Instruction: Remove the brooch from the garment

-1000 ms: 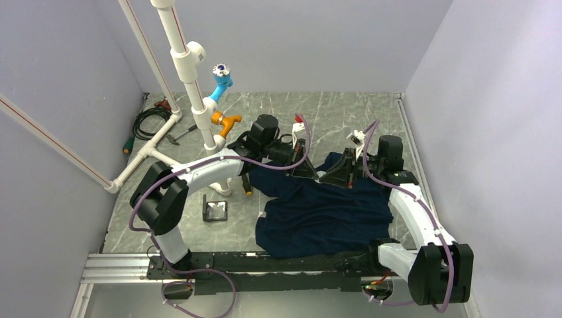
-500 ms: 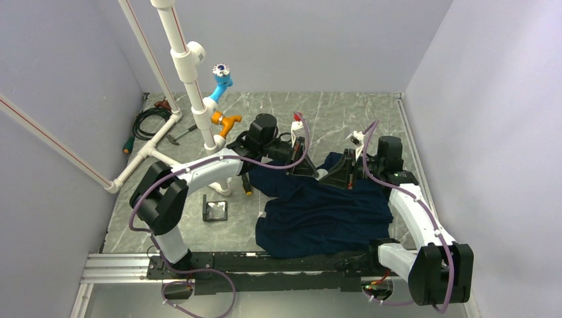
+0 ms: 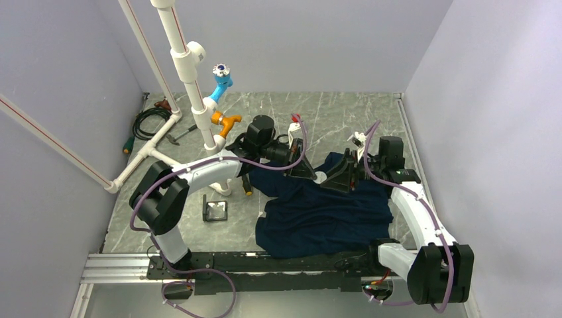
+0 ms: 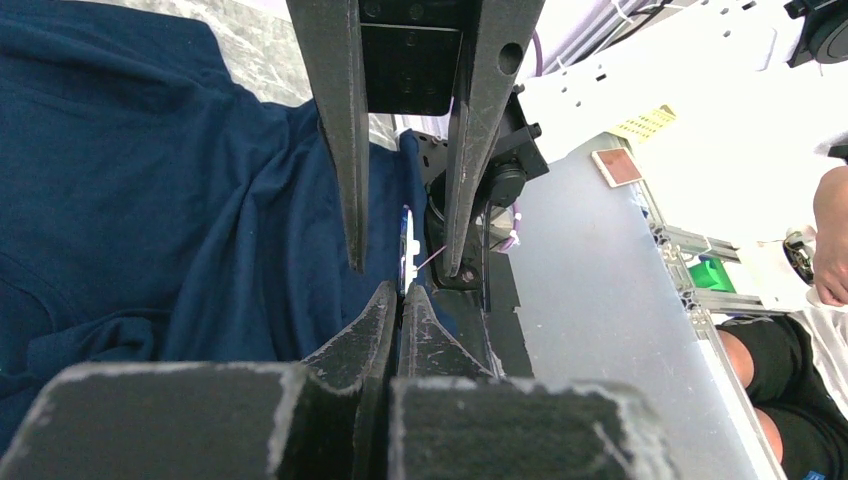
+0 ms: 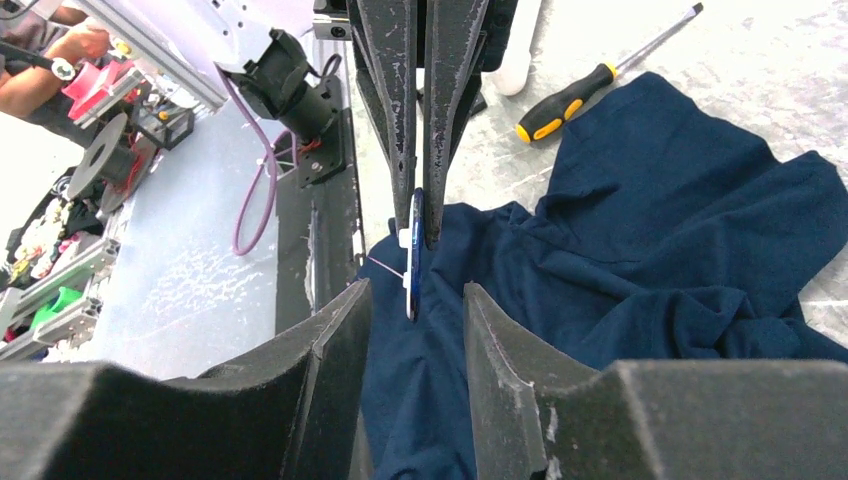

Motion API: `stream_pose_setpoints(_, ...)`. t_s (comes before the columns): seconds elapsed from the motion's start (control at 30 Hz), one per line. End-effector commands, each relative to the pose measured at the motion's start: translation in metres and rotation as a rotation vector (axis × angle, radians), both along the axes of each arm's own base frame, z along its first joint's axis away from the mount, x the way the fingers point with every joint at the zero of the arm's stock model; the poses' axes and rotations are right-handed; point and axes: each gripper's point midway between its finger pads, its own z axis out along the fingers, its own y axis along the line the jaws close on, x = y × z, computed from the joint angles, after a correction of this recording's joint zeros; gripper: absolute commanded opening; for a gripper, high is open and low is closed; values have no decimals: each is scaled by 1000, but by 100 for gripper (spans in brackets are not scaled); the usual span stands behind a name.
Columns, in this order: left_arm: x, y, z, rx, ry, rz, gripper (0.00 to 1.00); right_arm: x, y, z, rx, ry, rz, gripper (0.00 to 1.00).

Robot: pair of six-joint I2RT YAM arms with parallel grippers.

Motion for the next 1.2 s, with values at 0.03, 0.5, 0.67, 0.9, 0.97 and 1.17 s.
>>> stream_pose_setpoints(0.03, -7, 4, 28, -74, -58, -33, 0, 4, -1, 19, 11, -85, 13, 42)
stream_pose_setpoints(0.5, -6, 2, 27, -74, -52, -37, 0, 17, 0, 18, 14, -78, -9, 29)
stream_pose_setpoints(0.67, -6, 2, 26, -72, -54, -35, 0, 19, 1, 21, 22, -72, -10, 28)
stream_pose_setpoints(0.9, -6, -1, 24, -65, -49, -29, 0, 21, 2, 22, 24, -66, -18, 31)
stream_pose_setpoints(0.97, -5, -1, 25, -64, -51, -28, 0, 22, 2, 22, 23, -66, -24, 32)
stream_pose_setpoints(1.17, -6, -2, 23, -58, -53, -26, 0, 24, 2, 22, 22, -64, -34, 32)
